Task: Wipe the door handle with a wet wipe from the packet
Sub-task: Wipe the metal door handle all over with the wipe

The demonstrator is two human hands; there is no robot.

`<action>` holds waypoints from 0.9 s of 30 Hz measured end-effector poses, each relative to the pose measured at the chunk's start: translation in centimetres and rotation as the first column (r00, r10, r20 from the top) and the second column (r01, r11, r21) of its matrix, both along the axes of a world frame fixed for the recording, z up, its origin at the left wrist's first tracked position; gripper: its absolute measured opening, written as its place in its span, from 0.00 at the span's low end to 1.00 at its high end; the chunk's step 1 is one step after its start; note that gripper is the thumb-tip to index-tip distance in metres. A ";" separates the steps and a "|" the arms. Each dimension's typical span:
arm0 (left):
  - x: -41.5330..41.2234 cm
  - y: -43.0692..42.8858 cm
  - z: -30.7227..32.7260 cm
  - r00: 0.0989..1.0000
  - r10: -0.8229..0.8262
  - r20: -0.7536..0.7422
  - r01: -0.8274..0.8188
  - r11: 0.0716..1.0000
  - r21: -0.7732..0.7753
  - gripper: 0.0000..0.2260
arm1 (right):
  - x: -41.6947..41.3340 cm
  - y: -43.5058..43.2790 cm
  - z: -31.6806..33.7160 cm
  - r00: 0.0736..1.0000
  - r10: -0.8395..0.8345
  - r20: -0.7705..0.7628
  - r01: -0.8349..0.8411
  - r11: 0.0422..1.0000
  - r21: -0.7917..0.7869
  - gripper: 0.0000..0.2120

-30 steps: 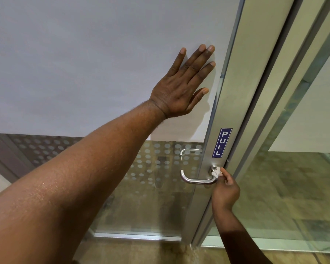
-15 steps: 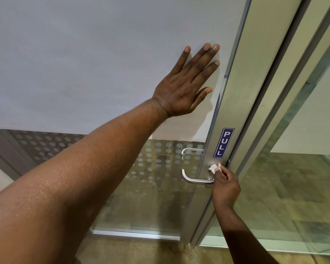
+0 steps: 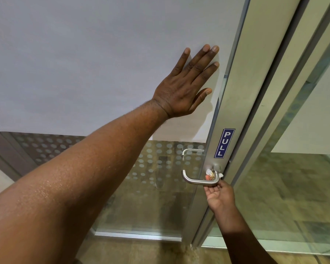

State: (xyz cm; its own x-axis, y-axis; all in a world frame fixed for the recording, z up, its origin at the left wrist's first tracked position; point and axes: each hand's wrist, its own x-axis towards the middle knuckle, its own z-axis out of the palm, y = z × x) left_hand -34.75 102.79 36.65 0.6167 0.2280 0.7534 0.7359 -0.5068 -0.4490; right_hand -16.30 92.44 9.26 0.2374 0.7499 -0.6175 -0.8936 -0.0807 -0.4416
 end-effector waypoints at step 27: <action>0.0 -0.3 0.1 1.000 0.010 -0.008 -0.010 1.000 0.000 0.26 | 2.1 -4.0 -1.5 -0.317 -0.149 0.937 -0.283 0.957 0.057 0.18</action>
State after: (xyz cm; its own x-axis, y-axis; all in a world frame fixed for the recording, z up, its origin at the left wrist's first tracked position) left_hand -34.78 102.54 36.76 0.6206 0.2340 0.7484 0.7372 -0.4994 -0.4551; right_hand -14.21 88.39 7.75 0.2714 0.8351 0.4784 0.7056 0.1655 -0.6891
